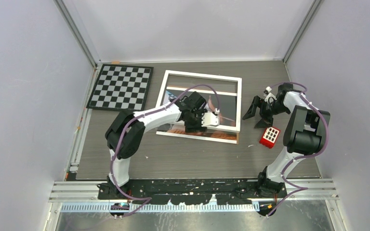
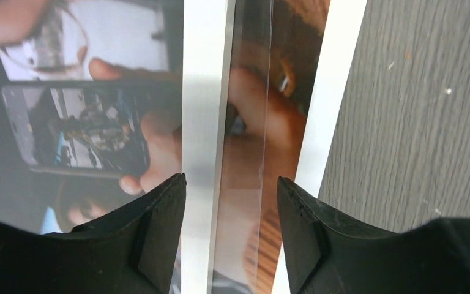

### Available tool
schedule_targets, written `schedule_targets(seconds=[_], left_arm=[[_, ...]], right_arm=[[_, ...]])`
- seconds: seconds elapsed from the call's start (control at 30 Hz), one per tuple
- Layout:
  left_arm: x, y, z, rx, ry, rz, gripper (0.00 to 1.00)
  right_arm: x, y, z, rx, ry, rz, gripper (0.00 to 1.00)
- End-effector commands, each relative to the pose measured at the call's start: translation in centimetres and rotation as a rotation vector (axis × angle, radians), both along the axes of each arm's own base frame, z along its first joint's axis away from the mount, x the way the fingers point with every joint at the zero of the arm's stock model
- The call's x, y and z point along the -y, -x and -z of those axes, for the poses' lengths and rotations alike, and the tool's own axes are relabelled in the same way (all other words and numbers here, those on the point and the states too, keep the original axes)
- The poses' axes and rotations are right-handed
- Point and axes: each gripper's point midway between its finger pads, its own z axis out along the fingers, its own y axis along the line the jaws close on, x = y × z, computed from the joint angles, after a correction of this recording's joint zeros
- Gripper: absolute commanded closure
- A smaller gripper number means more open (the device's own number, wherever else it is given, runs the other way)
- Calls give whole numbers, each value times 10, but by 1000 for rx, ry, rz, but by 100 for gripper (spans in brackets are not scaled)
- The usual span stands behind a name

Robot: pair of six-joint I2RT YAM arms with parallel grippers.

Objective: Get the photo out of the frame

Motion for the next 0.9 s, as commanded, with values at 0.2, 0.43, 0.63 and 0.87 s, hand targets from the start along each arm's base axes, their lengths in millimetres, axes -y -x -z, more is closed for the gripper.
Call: schedule_targets(seconds=[0.2, 0.43, 0.63, 0.87], left_arm=[[-48, 15, 1, -129, -79, -22, 40], [-54, 4, 11, -80, -116, -58, 50], [-66, 4, 20, -57, -164, -56, 37], [-73, -4, 33, -10, -191, -86, 30]], right_arm=[[-4, -12, -18, 70, -2, -36, 14], [-4, -16, -19, 71, -1, -36, 14], [-3, -16, -18, 68, 1, -39, 14], [-3, -17, -17, 60, -5, -31, 14]])
